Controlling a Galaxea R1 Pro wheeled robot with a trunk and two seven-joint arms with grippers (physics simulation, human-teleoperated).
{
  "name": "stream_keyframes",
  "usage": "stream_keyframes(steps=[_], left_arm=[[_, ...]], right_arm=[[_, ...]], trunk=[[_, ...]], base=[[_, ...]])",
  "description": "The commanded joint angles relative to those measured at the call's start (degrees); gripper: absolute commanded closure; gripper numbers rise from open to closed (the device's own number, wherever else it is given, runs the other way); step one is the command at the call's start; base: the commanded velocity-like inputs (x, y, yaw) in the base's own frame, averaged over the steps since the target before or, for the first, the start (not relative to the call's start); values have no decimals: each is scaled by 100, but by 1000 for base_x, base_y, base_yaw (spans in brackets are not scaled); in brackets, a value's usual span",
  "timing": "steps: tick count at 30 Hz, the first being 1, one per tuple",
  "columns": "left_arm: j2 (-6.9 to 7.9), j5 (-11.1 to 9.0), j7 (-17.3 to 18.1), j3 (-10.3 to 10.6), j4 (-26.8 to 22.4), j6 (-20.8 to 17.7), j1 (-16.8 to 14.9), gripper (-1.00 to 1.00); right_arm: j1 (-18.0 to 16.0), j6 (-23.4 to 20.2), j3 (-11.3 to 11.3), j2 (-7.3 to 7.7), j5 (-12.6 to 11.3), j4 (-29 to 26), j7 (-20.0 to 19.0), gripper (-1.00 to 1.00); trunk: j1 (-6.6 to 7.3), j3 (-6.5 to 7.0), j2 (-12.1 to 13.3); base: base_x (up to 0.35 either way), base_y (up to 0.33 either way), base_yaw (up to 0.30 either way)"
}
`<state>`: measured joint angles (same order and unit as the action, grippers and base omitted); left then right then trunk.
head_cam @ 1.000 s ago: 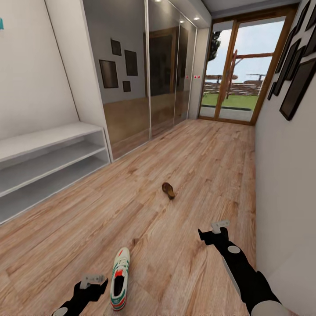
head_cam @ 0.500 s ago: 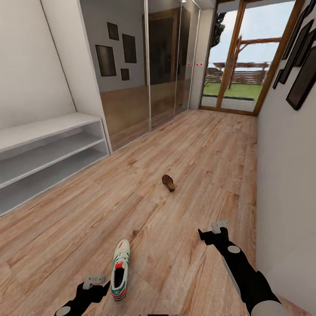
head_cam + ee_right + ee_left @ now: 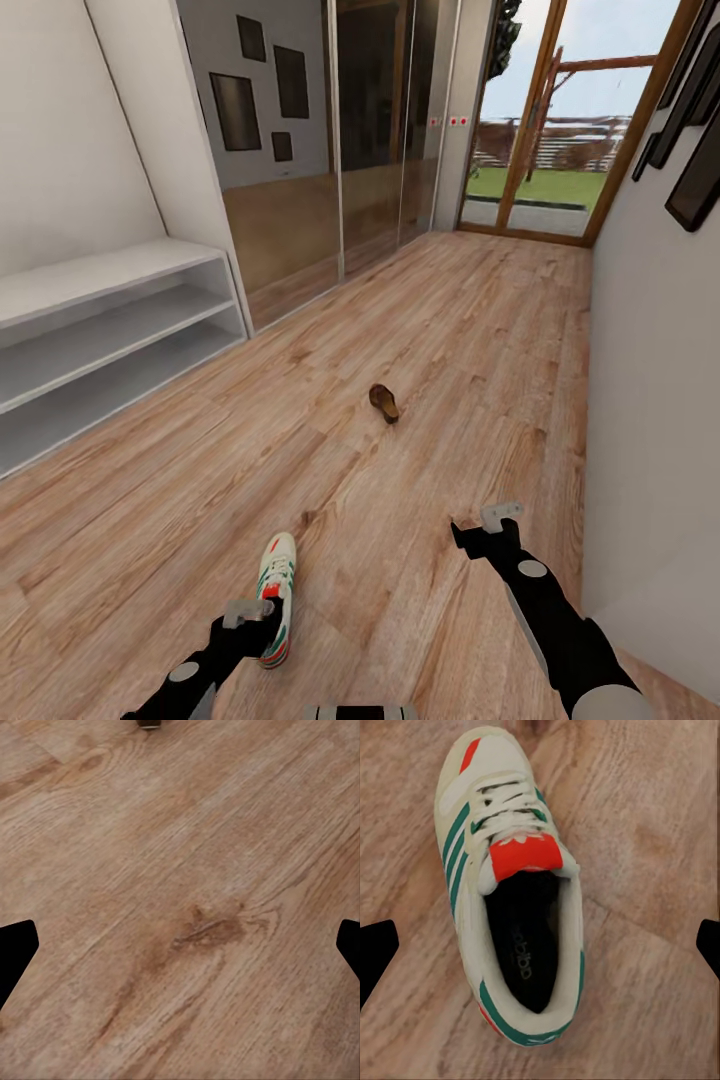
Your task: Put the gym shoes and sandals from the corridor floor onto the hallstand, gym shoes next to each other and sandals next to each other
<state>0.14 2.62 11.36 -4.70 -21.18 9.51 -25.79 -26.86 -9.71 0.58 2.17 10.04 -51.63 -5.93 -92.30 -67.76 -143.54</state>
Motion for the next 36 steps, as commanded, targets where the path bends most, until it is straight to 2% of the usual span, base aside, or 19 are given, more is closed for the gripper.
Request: stream_keyframes(steps=[1,2,6,32,36], left_arm=[[-84,28,32,-48,-166,-28,-16,-100],[-200,35,20,-48,-321,-49,-23,-100],[-238,36,17,-48,-365,-53,-40,-100],[-238,37,13,-52,-373,-43,-35,-100],[-238,37,15,-54,-372,-39,-25,-100]], right_arm=[[-3,-31,4,0,59,-13,-31,-100],[-3,-31,4,1,60,-16,-31,-100],[-3,-31,4,0,60,-20,-31,-100],[-1,-31,3,1,59,-23,-32,-100],[0,-31,5,0,59,-22,-31,-100]], trunk=[[1,-5,-2],[1,-5,-2],[1,-9,-2],[-66,-785,-37],[-66,-796,-37]], base=[[0,0,0],[0,0,0],[0,0,0],[0,0,0],[0,0,0]])
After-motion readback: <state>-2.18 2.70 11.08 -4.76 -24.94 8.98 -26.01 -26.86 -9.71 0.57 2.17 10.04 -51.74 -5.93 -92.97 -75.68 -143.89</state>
